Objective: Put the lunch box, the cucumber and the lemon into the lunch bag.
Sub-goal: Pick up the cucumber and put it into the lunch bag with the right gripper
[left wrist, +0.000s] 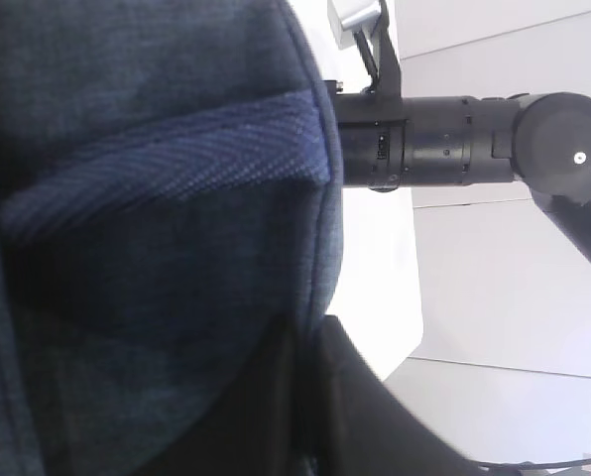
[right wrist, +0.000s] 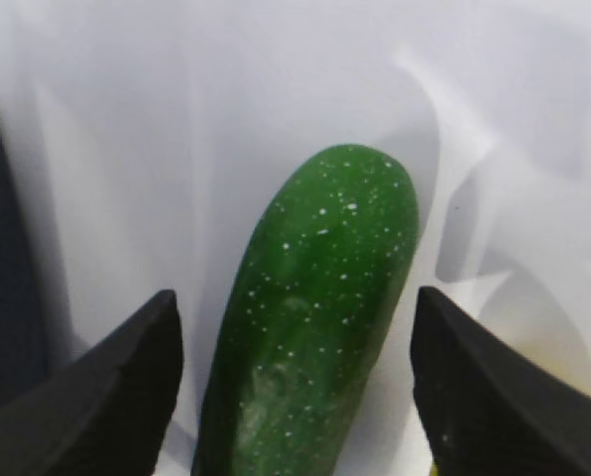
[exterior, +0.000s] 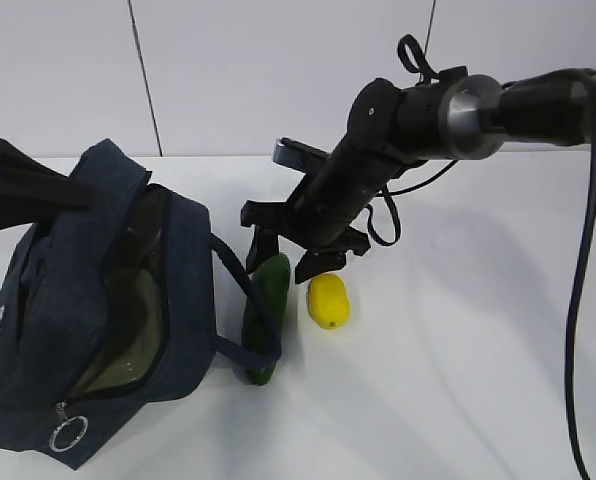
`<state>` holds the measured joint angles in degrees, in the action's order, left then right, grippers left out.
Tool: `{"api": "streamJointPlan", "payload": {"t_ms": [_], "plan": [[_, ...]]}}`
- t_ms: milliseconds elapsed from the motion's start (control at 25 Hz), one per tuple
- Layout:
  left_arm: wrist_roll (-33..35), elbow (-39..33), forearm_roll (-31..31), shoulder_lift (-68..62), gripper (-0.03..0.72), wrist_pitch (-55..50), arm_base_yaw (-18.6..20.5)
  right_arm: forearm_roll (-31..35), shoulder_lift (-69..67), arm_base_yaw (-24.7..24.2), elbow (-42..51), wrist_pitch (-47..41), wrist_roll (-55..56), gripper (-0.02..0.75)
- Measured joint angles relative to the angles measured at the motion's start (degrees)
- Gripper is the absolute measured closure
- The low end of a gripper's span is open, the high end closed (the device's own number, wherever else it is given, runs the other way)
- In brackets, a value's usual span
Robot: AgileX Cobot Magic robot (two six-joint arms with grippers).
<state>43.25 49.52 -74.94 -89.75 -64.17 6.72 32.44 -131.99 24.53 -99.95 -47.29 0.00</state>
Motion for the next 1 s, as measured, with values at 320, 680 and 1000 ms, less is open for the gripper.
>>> {"api": "streamJointPlan", "payload": {"t_ms": [320, 680, 1000], "plan": [[0.0, 0.0, 0.0, 0.0, 0.687, 0.0, 0.0, -0.9, 0.0, 0.0, 0.0, 0.7, 0.0, 0.216], [0.0, 0.0, 0.0, 0.0, 0.687, 0.0, 0.0, 0.4, 0.0, 0.0, 0.0, 1.0, 0.0, 0.221], [0.0, 0.0, 0.0, 0.0, 0.687, 0.0, 0.0, 0.5, 0.0, 0.0, 0.0, 0.9, -0.8, 0.274]]}}
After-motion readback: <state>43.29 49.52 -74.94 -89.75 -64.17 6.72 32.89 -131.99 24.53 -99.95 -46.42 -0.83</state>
